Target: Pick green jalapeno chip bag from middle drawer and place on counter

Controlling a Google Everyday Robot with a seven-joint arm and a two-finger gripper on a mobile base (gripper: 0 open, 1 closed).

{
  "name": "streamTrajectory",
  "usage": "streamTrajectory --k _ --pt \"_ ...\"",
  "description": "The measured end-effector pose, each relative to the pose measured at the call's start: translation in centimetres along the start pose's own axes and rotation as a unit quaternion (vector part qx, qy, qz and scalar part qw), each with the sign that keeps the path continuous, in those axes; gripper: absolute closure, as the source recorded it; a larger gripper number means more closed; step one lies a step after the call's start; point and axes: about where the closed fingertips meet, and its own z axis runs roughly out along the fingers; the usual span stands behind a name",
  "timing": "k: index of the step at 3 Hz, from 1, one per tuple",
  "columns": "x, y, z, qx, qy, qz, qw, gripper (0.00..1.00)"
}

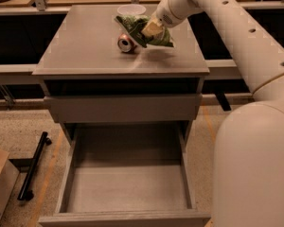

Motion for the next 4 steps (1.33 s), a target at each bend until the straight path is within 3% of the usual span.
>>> streamTrajectory --k 1,2,3,4 --pt "0.6 -1.6 0.8 0.027 0.008 -0.002 0.9996 0.36" --pt "1.3 -3.8 -0.4 0.067 0.022 -0.005 0.9975 0.12" --pt "1.5 -5.7 -2.6 0.108 0.03 -0.009 0.9937 0.0" --pt "1.5 -5.7 -2.6 0.108 0.03 -0.009 0.9937 0.0"
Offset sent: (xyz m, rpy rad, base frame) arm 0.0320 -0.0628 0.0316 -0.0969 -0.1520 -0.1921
